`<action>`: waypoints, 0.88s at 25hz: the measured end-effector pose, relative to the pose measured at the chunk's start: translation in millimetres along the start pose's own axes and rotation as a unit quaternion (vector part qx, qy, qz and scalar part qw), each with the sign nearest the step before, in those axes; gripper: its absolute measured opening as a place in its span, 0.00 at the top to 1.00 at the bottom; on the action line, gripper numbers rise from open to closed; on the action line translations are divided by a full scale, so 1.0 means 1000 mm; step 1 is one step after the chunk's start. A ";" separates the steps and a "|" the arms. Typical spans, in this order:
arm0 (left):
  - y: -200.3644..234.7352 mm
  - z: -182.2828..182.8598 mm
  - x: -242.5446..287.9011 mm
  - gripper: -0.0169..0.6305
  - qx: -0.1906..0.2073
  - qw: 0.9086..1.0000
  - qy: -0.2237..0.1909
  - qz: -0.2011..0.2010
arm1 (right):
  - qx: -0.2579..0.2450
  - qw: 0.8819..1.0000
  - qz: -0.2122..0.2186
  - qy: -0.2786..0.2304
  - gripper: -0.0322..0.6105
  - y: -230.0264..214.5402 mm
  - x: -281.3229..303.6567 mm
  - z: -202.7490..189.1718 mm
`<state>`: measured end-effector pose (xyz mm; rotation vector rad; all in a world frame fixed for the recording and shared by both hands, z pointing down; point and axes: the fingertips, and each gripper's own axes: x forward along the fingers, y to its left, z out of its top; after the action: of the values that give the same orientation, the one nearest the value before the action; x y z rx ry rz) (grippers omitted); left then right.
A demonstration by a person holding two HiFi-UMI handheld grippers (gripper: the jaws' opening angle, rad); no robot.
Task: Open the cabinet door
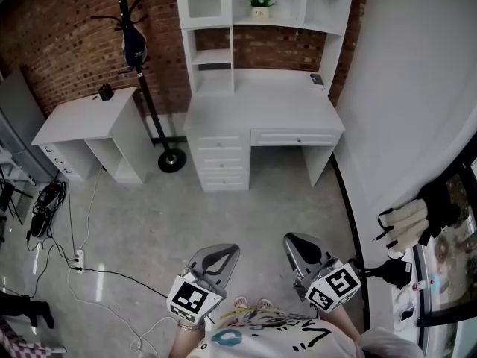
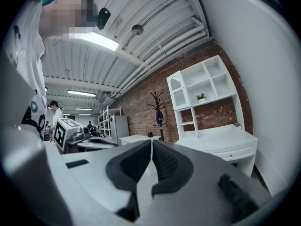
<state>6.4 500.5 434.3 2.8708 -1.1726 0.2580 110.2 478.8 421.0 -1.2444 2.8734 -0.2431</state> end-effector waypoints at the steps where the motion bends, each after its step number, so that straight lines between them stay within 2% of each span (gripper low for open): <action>1: 0.003 0.002 0.001 0.95 -0.003 1.000 -0.002 -0.001 | 0.004 1.000 -0.002 -0.004 0.91 -0.001 0.003 0.001; 7: 0.022 -0.008 -0.001 0.95 0.005 1.000 0.005 -0.021 | 0.051 0.996 -0.075 -0.023 0.91 -0.024 0.013 0.001; 10: 0.040 -0.017 -0.005 0.95 -0.001 1.000 0.010 -0.006 | 0.072 0.993 -0.086 -0.029 0.90 -0.030 0.014 -0.003; 15: 0.061 -0.027 -0.003 0.95 -0.013 1.000 0.021 0.007 | 0.076 0.991 -0.107 0.001 0.91 -0.042 0.020 -0.017; 17: 0.067 -0.027 0.003 0.95 -0.016 1.000 0.022 0.005 | 0.069 0.992 -0.103 0.003 0.91 -0.048 0.025 -0.016; 22: 0.086 -0.028 0.024 0.95 -0.017 0.999 0.028 0.014 | 0.040 0.997 -0.062 0.003 0.91 -0.056 0.056 -0.007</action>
<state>-41.0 424.5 462.6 2.8013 -1.1967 0.3135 111.5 401.7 439.4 -1.4106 2.7639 -0.3591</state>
